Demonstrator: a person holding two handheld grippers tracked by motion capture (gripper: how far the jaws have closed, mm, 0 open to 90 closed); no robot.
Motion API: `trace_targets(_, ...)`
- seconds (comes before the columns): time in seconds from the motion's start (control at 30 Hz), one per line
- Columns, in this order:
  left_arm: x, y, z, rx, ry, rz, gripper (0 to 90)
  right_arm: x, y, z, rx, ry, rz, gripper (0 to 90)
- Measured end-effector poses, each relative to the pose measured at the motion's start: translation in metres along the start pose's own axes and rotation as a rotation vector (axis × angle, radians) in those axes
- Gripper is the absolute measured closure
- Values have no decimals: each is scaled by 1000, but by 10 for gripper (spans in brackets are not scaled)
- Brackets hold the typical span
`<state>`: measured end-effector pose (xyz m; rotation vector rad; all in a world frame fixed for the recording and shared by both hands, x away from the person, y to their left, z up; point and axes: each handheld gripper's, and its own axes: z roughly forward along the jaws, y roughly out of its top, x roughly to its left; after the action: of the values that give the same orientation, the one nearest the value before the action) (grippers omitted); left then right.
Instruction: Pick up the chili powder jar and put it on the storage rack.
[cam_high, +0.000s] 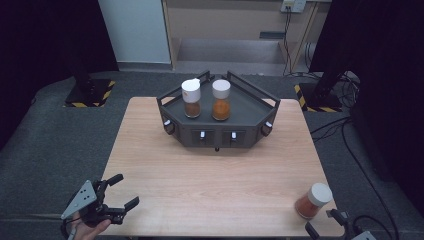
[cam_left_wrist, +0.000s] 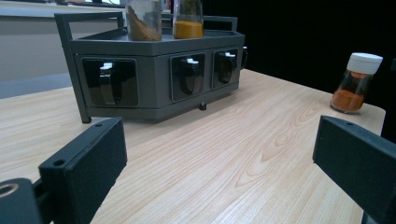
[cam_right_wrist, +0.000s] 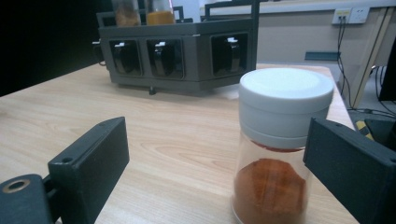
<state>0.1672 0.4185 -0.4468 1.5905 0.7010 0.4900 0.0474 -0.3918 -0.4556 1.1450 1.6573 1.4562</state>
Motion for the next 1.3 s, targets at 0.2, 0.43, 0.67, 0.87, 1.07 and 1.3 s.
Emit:
trace_targets(0.2, -1, 0, -1, -3, 5, -1, 16, 1, 0, 1, 2, 1, -2, 69)
trace_targets(0.43, -1, 0, -1, -2, 3, 0, 16, 3, 1, 0, 2, 3, -4, 67)
trace_targets(0.67, -1, 0, -1, 3, 4, 2, 16, 6, 9, -2, 8, 7, -11, 52)
trace_targets(0.87, -3, 0, -3, 0, 7, 0, 16, 8, 18, -8, -16, 0, -13, 43)
trace_targets(1.07, -8, 0, -5, 4, 22, 1, 17, 6, 31, -17, -19, -34, -2, 37)
trace_targets(1.3, -17, 3, -12, 37, 52, 31, 16, -6, 53, -24, 11, -20, 3, 28)
